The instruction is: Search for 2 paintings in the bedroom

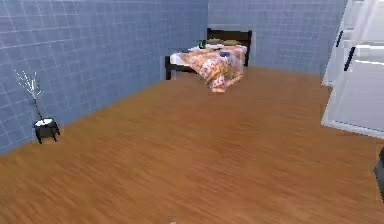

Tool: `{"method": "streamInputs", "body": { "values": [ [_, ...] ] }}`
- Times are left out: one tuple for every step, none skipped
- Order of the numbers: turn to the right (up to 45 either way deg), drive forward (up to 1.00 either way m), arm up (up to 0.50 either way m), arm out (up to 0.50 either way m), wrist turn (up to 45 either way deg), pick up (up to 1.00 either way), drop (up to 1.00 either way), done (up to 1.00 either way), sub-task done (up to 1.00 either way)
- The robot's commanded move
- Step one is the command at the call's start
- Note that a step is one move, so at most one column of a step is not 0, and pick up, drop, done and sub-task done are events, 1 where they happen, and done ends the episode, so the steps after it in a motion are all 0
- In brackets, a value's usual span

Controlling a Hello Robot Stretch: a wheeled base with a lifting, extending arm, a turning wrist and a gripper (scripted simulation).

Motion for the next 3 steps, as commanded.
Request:
{"method": "streamInputs", "body": {
  "values": [
    [45.0, 0.00, 0.00, 0.00, 0.0, 0.00, 0.00, 0.00, 0.00],
    [45.0, 0.00, 0.00, 0.00, 0.0, 0.00, 0.00, 0.00, 0.00],
    [45.0, 0.00, 0.00, 0.00, 0.0, 0.00, 0.00, 0.00, 0.00]
  ]
}}
